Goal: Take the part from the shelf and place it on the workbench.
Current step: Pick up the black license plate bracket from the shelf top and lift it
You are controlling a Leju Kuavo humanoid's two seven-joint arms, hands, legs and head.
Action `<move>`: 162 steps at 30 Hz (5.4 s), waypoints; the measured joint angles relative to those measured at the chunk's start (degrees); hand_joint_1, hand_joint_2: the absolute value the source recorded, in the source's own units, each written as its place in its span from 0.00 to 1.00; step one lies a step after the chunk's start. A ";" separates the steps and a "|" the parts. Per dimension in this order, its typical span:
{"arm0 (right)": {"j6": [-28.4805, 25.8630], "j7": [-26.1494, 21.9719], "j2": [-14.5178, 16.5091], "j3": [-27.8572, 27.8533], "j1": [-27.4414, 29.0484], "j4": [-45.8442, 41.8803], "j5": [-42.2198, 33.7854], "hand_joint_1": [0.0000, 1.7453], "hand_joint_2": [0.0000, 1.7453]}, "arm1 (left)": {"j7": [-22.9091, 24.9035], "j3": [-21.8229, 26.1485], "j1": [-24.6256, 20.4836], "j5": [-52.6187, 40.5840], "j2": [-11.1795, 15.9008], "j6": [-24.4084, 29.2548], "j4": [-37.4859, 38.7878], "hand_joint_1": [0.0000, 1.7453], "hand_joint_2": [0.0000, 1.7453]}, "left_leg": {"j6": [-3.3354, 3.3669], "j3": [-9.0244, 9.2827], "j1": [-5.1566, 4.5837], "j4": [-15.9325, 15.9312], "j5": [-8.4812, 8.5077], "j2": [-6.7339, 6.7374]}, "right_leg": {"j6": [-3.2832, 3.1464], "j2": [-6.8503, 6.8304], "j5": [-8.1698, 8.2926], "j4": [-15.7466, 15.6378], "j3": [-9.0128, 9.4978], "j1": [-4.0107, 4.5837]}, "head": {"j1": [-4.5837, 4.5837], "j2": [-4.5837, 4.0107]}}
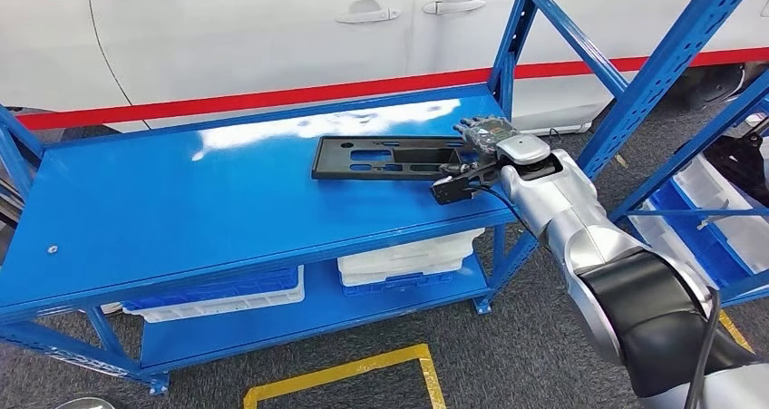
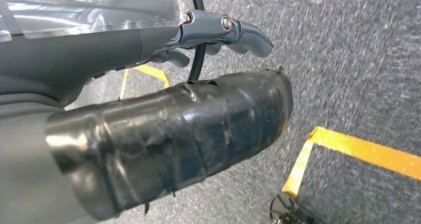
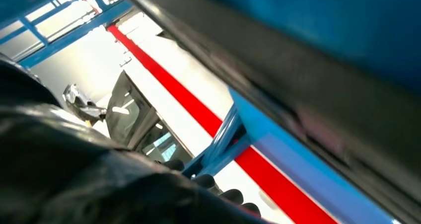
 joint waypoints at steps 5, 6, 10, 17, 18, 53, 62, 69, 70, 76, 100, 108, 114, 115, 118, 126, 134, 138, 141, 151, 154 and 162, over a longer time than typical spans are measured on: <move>0.10 -0.05 0.01 0.04 -0.22 -0.04 -0.10 0.00 0.00 | -0.10 0.00 -0.11 0.16 -0.04 -0.01 0.00 0.00 0.00 | -1.25 -1.03 -0.19 0.97 0.32 -0.11 | -0.70 0.05 2.85 -10.64 5.90 0.29 | -0.01 0.00; 0.15 -0.07 0.02 0.06 -0.24 -0.05 -0.10 0.00 0.00 | -0.33 0.00 -0.10 0.22 -0.05 -0.05 0.00 0.00 0.00 | -1.67 -1.19 -0.24 0.97 0.56 -0.15 | -1.04 0.07 3.18 -10.63 5.68 0.49 | -0.01 0.00; 0.20 -0.07 0.07 0.17 -0.28 -0.07 -0.13 0.00 0.00 | -1.23 0.01 -0.07 0.46 -0.09 -0.29 0.00 0.00 0.00 | -3.06 -3.15 -0.02 4.45 -2.53 -0.24 | -2.80 -0.23 4.79 -11.67 4.73 0.00 | -0.06 0.00; 0.30 -0.13 0.19 0.66 -0.23 -0.07 -0.21 0.00 0.00 | -0.31 0.18 -0.07 1.52 -0.07 -0.86 0.00 0.00 0.00 | -3.68 -0.93 0.34 8.24 -5.76 -0.19 | -2.71 -0.36 6.81 -11.26 2.03 0.13 | -0.09 0.00; 0.31 -0.13 0.20 0.68 -0.25 -0.07 -0.23 0.00 0.00 | -0.30 0.19 -0.15 1.57 -0.07 -0.85 0.00 0.00 0.00 | -3.49 1.31 0.26 4.47 -4.81 -0.21 | -2.45 -0.35 6.96 -11.06 1.82 0.21 | -0.09 0.00; -0.36 1.16 0.52 1.04 1.78 0.08 -0.84 0.00 0.00 | 1.22 0.26 -0.14 -0.37 -0.64 -0.52 0.00 0.00 0.00 | -1.61 2.53 -0.05 0.07 -2.90 -0.33 | -1.58 -0.21 9.08 -12.40 1.20 0.65 | -0.01 0.00; -0.38 1.22 0.50 1.04 2.27 0.08 -0.84 0.00 1.00 | 1.41 0.26 -0.13 -0.41 -0.91 -0.52 0.00 0.00 0.00 | -1.62 2.53 -0.04 0.07 -2.89 -0.32 | -1.57 -0.20 9.09 -12.37 1.19 0.64 | -0.01 0.00; -0.87 2.32 0.50 1.04 2.74 0.08 -0.81 0.97 1.00 | 1.41 0.26 -0.13 -0.42 -1.02 -0.52 0.00 0.00 0.00 | -1.62 2.52 -0.04 0.07 -2.89 -0.33 | -1.57 -0.20 9.09 -12.36 1.19 0.64 | -0.01 0.00; -1.06 2.71 0.51 1.04 2.85 0.08 -0.79 1.00 1.00 | 1.42 0.26 -0.13 -0.44 -1.05 -0.51 0.00 0.00 0.00 | -1.62 2.52 -0.04 0.07 -2.89 -0.33 | -1.57 -0.20 9.09 -12.36 1.19 0.64 | -0.01 0.00; -1.88 3.81 0.56 1.04 3.37 0.08 -0.73 1.00 1.00 | 1.58 0.26 -0.13 -0.75 -1.17 -0.51 0.00 0.00 0.00 | -1.61 2.51 -0.04 0.07 -2.88 -0.33 | -1.57 -0.21 9.09 -12.37 1.19 0.64 | -0.01 0.00; -4.47 5.14 0.56 1.04 4.19 0.06 0.67 1.00 1.00 | 1.26 0.26 -0.12 -0.87 -1.33 -0.36 0.00 0.00 0.00 | -1.61 2.51 -0.04 0.07 -2.88 -0.33 | -1.55 -0.20 9.10 -12.36 1.19 0.63 | -0.01 0.00; -6.12 5.60 0.65 1.04 4.19 0.01 1.71 0.00 1.00 | 1.23 0.26 -0.13 -0.96 -1.48 -0.36 0.00 0.00 0.00 | -1.61 2.50 -0.04 0.07 -2.88 -0.33 | -1.55 -0.20 9.10 -12.36 1.19 0.63 | -0.01 0.00; -6.50 6.05 1.18 1.04 4.18 -0.07 2.62 0.00 0.00 | 1.08 0.26 -0.16 -1.03 -1.53 -0.42 0.00 0.00 0.00 | -1.60 2.50 -0.04 0.07 -2.87 -0.33 | -1.55 -0.21 9.10 -12.36 1.19 0.64 | -0.01 0.00; -6.47 5.94 1.22 1.04 4.18 -0.07 2.70 0.00 0.00 | 1.07 0.26 -0.15 -1.04 -1.53 -0.46 0.00 0.00 0.00 | -1.60 2.50 -0.04 0.07 -2.87 -0.33 | -1.55 -0.21 9.10 -12.36 1.19 0.64 | -0.01 0.00; -6.39 5.15 1.25 1.04 4.17 -0.07 2.77 0.00 0.50 | 1.06 0.26 -0.15 -0.98 -1.53 -0.60 0.00 0.00 0.00 | -1.59 2.50 -0.04 0.07 -2.87 -0.33 | -1.55 -0.20 9.10 -12.35 1.20 0.63 | -0.01 0.00; -6.38 5.11 1.56 1.04 4.09 -0.28 3.49 0.00 1.00 | 1.10 0.26 -0.16 -1.28 -1.51 -0.32 0.00 0.00 0.00 | -1.57 2.49 -0.04 0.07 -2.85 -0.33 | -1.54 -0.20 9.11 -12.35 1.19 0.63 | -0.01 0.00; -6.38 5.27 1.73 0.97 4.09 -0.55 4.01 0.00 1.00 | 1.33 0.26 -0.15 -1.61 -1.49 -0.01 0.00 0.00 0.00 | -1.57 2.50 -0.04 0.07 -2.85 -0.33 | -1.53 -0.20 9.11 -12.35 1.19 0.63 | -0.01 0.00; -6.38 5.26 1.72 0.93 4.07 -0.55 4.09 0.00 1.00 | 1.58 0.26 -0.13 -1.86 -1.49 -0.01 0.00 0.00 0.00 | -1.57 2.50 -0.04 0.07 -2.85 -0.33 | -1.52 -0.20 9.12 -12.35 1.19 0.63 | -0.01 0.00; -6.26 5.05 1.73 0.85 3.85 -0.73 4.16 0.00 1.00 | 1.76 0.26 -0.12 -1.95 -1.47 -0.01 0.00 0.00 0.00 | -1.57 2.48 -0.04 0.07 -2.85 -0.33 | -1.51 -0.20 9.13 -12.34 1.20 0.63 | -0.01 0.00; -4.47 1.92 3.24 -0.34 -1.14 -3.25 3.16 0.00 1.00 | 1.10 0.28 -0.14 -1.02 -0.97 -0.02 0.00 0.00 0.00 | -1.61 2.48 -0.04 0.07 -2.79 -0.30 | -1.50 -0.22 9.14 -12.31 1.18 0.63 | -0.01 0.00; -4.21 1.75 3.54 -0.51 -2.12 -3.79 3.07 0.00 1.00 | 0.95 0.28 -0.13 -1.03 -0.86 -0.01 0.00 0.00 0.00 | -1.61 2.48 -0.04 0.07 -2.78 -0.31 | -1.50 -0.23 9.14 -12.31 1.18 0.63 | -0.01 0.00; -1.02 0.08 4.16 -0.54 -4.85 -5.63 3.08 0.00 1.00 | 0.55 0.51 -0.16 -0.76 -0.55 -0.04 0.00 0.00 0.00 | -1.61 2.47 -0.04 0.07 -2.78 -0.30 | -1.49 -0.21 9.15 -12.30 1.18 0.62 | -0.01 0.00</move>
